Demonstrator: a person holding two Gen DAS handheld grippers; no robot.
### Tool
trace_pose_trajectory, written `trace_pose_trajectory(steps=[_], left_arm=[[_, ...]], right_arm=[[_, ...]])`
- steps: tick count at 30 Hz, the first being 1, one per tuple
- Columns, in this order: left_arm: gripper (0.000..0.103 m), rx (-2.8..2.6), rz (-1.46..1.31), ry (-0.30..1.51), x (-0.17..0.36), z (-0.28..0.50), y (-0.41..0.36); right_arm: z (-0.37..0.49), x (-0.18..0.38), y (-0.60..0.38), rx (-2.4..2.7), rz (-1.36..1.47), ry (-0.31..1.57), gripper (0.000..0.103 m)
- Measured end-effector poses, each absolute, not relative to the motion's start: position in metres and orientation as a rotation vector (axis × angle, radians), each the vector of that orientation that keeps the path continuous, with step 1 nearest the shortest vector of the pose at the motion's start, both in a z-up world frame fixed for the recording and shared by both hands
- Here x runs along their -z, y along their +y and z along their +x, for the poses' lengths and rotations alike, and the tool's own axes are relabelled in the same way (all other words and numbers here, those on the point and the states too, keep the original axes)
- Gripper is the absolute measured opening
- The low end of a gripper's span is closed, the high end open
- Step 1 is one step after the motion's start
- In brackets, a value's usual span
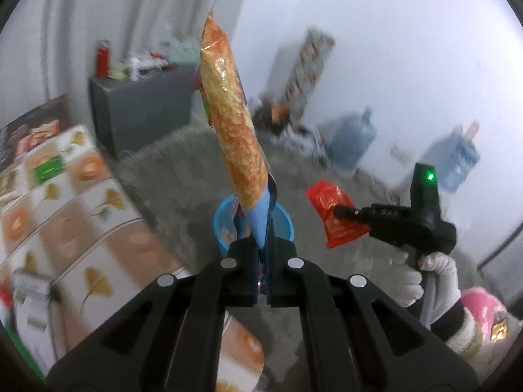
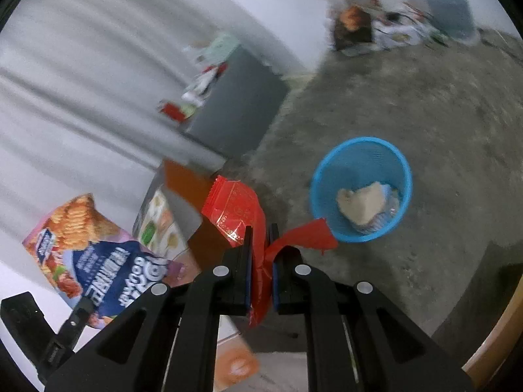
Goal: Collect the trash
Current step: 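Lift and carry the chips bag and red wrapper with both tools to the wastebasket, then open both tools to drop the chips bag and red wrapper into the wastebasket, then move both tools back to the table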
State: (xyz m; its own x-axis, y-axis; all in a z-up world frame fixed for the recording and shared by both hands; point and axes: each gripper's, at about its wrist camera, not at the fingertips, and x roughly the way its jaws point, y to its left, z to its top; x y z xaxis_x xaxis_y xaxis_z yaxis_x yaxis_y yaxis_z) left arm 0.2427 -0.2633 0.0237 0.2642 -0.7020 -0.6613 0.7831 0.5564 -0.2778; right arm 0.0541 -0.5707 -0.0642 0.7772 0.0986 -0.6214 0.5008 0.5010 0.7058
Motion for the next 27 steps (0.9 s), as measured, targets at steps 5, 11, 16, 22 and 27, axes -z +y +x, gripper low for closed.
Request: trace_pose_trajectory(steps=[5, 11, 16, 22, 27], left_arm=[[0.001, 1.015, 0.278, 0.908, 0.020, 0.265, -0.352], [0.001, 0.996, 0.430, 1.015, 0.088, 0.292, -0.437], [0.023, 0.991, 0.425, 1.079, 0.132, 0.310, -0.484], [0.069, 0.920, 0.351, 1.101, 0.146, 0.323, -0.488], [0.071, 0.966, 0.309, 1.034, 0.108, 0.312, -0.464]], right_arm=[[0.066, 0.111, -0.603, 0.315, 1.148, 0.675, 0.009], [0.105, 0.171, -0.639, 0.374, 1.220, 0.704, 0.009], [0.135, 0.233, -0.665, 0.403, 1.285, 0.729, 0.024], [0.113, 0.294, -0.676, 0.567, 1.335, 0.778, 0.048], [0.070, 0.273, -0.667, 0.583, 1.274, 0.718, 0.048]])
